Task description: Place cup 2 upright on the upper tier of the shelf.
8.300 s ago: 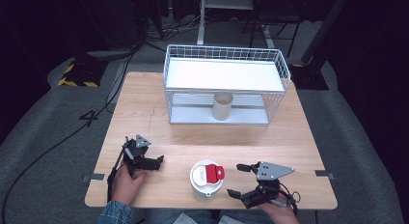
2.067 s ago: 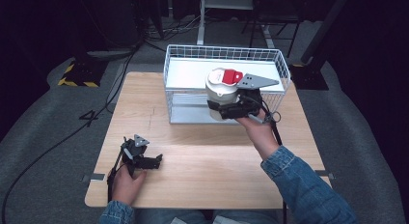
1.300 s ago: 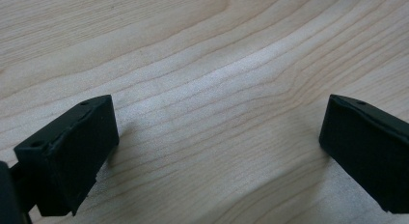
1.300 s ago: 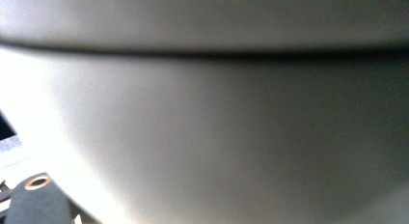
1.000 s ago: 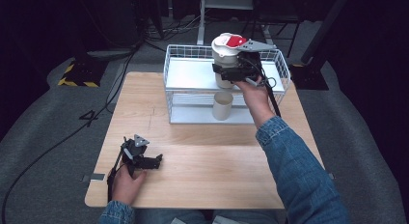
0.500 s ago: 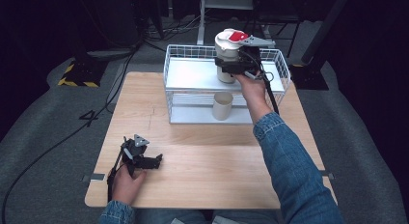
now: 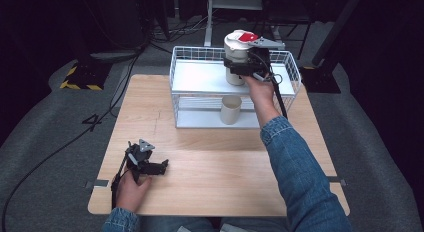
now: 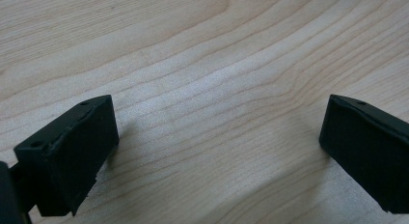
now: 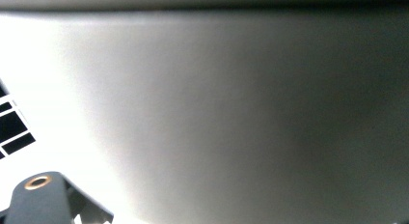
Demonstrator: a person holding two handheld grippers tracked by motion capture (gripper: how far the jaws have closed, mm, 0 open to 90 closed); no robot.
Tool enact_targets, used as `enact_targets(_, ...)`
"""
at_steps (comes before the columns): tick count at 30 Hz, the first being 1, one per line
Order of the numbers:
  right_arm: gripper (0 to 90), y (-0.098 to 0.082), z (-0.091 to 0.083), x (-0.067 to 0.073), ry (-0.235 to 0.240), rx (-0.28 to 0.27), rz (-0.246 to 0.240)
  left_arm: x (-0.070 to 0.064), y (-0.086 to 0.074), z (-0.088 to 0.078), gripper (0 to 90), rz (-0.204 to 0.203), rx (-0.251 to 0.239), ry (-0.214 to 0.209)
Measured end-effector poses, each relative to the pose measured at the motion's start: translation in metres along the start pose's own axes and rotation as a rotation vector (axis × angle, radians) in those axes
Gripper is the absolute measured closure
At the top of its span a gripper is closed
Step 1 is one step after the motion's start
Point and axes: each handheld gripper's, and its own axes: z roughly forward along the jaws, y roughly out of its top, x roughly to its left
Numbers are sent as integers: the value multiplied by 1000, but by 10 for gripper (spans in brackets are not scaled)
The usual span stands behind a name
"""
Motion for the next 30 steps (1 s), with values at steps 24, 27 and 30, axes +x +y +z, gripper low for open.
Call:
enact_targets(24,133,-6,-5,-1,1,-11,-1,0,0,0,7,-1,0,-1)
enact_targets(27,130,-5,-5,-1,-4,-11,-9,0,0,0,7,-1,0,-1)
enact_targets(30,126,-5,-6,0,-13,-13,-27,0,0,0,7,-2,0,-1)
